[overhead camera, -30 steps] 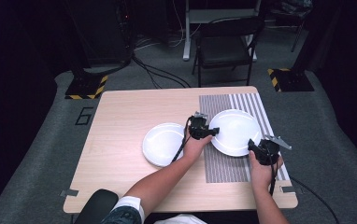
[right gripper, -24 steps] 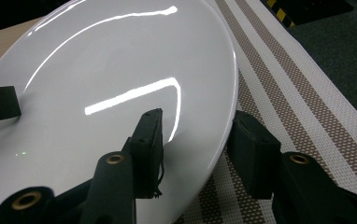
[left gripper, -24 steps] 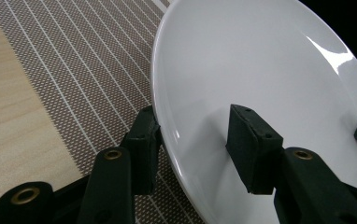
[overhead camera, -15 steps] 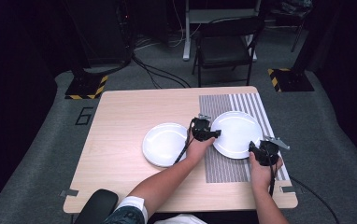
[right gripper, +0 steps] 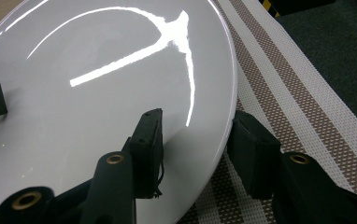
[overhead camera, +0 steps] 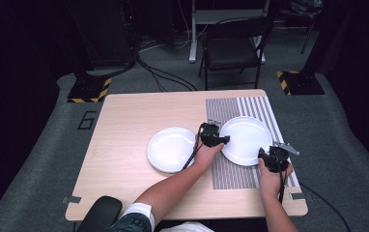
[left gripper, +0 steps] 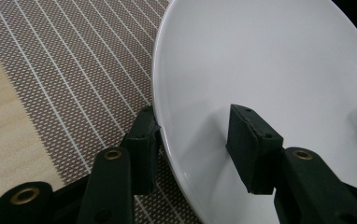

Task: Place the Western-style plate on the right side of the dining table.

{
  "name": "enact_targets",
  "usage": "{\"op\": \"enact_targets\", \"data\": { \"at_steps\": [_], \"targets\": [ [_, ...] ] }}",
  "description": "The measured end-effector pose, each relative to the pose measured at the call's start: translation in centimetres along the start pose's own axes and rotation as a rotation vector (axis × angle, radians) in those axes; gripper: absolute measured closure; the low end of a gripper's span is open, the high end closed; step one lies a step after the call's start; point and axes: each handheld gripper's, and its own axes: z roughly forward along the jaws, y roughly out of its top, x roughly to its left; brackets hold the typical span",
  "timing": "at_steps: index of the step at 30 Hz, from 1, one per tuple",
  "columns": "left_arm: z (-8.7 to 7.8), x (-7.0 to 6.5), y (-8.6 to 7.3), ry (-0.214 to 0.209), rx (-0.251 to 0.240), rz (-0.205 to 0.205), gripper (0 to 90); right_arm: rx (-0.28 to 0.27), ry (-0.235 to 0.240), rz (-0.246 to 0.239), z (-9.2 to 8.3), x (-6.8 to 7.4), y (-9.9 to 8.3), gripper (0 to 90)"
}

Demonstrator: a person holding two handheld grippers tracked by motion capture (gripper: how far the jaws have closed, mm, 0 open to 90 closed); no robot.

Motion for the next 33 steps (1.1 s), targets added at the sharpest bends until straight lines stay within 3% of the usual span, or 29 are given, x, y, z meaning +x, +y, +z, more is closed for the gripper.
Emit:
{"op": "enact_targets", "data": {
  "at_steps": [7, 33],
  "targets": [
    [0.22, -0.05, -0.08, 0.014, 0.003, 0.016, 54.2, 0.013, 0.002, -0.001, 0.35, -0.05, -0.31, 54.7],
    [0.79, 0.06, -0.21, 0.026, 0.033, -0.003, 52.1, 0.041, 0.008, 0.004, 0.96, -0.22, -0.37, 50.4]
  ]
}}
